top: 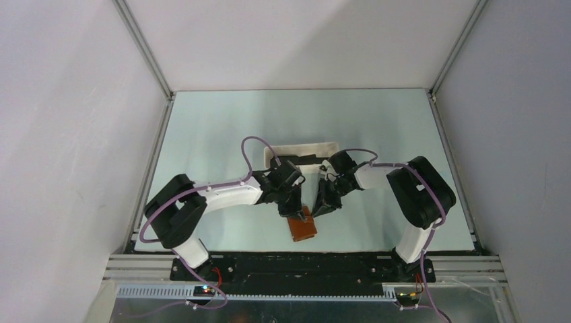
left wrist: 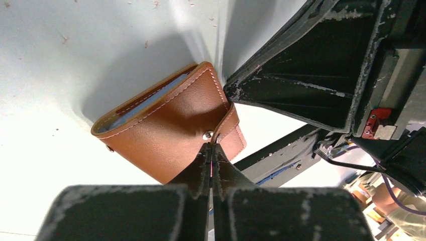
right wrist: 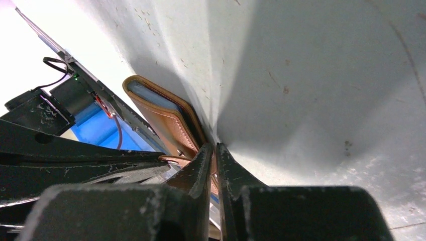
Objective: Put the credit cards into the card holder
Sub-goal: Close the card holder at the center of the board.
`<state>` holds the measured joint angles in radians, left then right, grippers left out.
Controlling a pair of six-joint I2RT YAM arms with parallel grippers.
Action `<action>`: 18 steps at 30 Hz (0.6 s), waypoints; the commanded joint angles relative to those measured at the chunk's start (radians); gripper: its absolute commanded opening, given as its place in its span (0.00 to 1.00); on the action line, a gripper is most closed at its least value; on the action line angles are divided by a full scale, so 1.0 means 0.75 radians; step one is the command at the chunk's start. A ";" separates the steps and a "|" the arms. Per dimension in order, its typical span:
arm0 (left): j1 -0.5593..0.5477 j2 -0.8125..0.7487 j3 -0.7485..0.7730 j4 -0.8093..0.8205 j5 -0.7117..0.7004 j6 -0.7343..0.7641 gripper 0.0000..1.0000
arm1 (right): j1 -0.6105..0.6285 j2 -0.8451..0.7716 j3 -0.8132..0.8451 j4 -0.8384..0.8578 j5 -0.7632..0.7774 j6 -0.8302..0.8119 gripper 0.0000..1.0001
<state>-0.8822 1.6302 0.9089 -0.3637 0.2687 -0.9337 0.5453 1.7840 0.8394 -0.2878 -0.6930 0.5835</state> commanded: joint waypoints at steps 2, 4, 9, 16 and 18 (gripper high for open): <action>0.013 0.009 0.024 -0.025 -0.027 0.037 0.00 | 0.010 -0.048 0.026 -0.014 0.034 -0.014 0.14; 0.013 0.011 0.022 -0.032 -0.029 0.032 0.00 | 0.010 -0.071 0.026 -0.026 0.046 -0.016 0.16; 0.014 -0.026 0.021 -0.076 -0.053 0.033 0.00 | 0.011 -0.119 0.026 -0.061 0.077 -0.026 0.25; 0.013 0.019 0.029 -0.112 -0.066 0.036 0.00 | 0.025 -0.149 0.026 -0.048 0.049 -0.016 0.34; 0.013 0.026 0.030 -0.111 -0.073 0.037 0.00 | 0.038 -0.142 0.024 -0.058 0.050 -0.019 0.37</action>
<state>-0.8803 1.6375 0.9089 -0.4080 0.2462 -0.9329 0.5545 1.6974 0.8394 -0.3256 -0.6529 0.5793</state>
